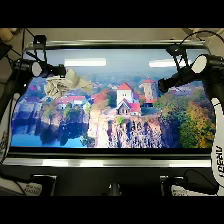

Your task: Fold the shirts.

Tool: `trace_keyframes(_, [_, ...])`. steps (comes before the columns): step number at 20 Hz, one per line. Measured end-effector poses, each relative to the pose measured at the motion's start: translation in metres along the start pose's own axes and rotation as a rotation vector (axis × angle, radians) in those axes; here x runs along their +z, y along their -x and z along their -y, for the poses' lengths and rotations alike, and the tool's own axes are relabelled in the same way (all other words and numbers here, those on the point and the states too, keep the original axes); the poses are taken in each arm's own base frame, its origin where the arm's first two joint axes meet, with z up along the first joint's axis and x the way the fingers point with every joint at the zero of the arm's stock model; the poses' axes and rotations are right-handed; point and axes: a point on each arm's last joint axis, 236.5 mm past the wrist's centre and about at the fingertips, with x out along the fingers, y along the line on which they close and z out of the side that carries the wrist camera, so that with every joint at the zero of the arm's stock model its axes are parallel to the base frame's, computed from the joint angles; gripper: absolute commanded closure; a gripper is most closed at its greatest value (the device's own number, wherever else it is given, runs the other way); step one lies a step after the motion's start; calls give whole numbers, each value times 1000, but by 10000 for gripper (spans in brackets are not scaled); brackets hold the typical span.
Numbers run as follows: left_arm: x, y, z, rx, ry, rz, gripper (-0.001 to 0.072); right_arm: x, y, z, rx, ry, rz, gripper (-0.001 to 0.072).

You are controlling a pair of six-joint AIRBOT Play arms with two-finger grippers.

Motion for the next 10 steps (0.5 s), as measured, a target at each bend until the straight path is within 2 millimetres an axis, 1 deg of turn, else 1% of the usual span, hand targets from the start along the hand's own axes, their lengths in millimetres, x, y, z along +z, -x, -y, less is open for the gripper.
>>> trace_keyframes(1, [-1, -20, -13, 13, 45, -45, -13, 1, -1, 0, -2, 0, 5, 19])
trace_keyframes(2, [-6, -39, -21, 8, 94, -90, -13, 0, -2, 0, 1, -1, 0, 21])
trace_keyframes(3, [-15, -58, -28, -4, 147, -142, -13, -2, -3, -1, 7, -2, -12, 28])
trace_keyframes(5, [-37, -89, -30, -50, 242, -227, -13, -10, -8, -4, 24, -3, -48, 56])
trace_keyframes(6, [-48, -100, -31, -68, 283, -262, 182, -14, -10, -6, 32, -4, -64, 56])
trace_keyframes(7, [-57, -110, -31, -87, 322, -289, 553, -16, -12, -6, 36, -1, -74, 56])
trace_keyframes(8, [-63, -116, -29, -103, 351, -308, 677, -17, -13, -6, 38, 6, -78, 56])
trace_keyframes(10, [-63, -119, -25, -138, 383, -314, 678, -16, -13, -6, 35, 30, -75, 56])
